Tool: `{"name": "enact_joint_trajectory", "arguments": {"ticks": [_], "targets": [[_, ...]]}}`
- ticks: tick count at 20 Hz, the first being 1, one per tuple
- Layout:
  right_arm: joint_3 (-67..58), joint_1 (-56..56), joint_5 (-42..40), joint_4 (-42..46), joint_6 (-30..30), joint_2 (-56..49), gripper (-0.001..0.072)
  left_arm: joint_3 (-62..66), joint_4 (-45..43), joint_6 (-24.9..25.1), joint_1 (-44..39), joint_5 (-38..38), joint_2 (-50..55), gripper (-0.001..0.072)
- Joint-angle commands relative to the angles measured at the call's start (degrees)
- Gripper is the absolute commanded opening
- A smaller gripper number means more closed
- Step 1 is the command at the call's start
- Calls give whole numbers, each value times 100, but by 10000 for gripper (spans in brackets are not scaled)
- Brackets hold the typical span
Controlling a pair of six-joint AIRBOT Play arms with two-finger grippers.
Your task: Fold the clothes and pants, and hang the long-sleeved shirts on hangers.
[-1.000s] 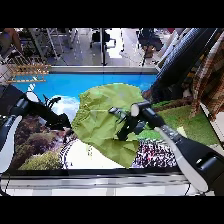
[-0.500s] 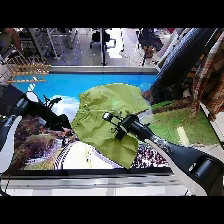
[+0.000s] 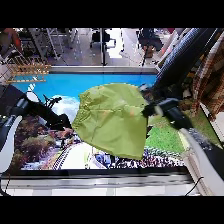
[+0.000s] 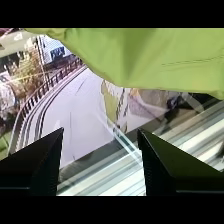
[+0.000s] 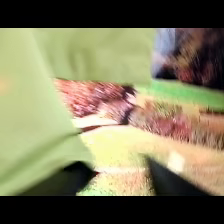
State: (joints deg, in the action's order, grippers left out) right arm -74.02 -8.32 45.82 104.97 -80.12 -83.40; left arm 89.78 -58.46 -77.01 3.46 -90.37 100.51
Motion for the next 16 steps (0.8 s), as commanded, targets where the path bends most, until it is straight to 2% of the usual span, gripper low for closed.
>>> {"name": "enact_joint_trajectory", "arguments": {"ticks": [1,3,4,6,9,11,14,16], "targets": [[4,1650,455,-2175,-48,46,630,-52,4,-166,-81,409,33,503],[127,2398,1676,-3049,35,55,629,-173,2,-199,-166,564,63,503],[310,2677,2253,-3392,271,90,628,-295,2,-232,-210,675,63,503],[1143,3104,2962,-4124,660,413,628,-560,4,-332,-271,907,66,503],[2686,3252,3270,-4924,815,1121,638,-892,22,-496,-350,1495,66,503],[3567,3241,3447,-5770,1034,1423,638,-918,48,-691,-393,1921,87,503],[4489,3163,3139,-7171,1303,1499,636,-918,269,-820,-452,2332,87,503],[4745,2879,2671,-7296,1119,1493,635,-918,262,-973,-529,2485,107,503]]}}
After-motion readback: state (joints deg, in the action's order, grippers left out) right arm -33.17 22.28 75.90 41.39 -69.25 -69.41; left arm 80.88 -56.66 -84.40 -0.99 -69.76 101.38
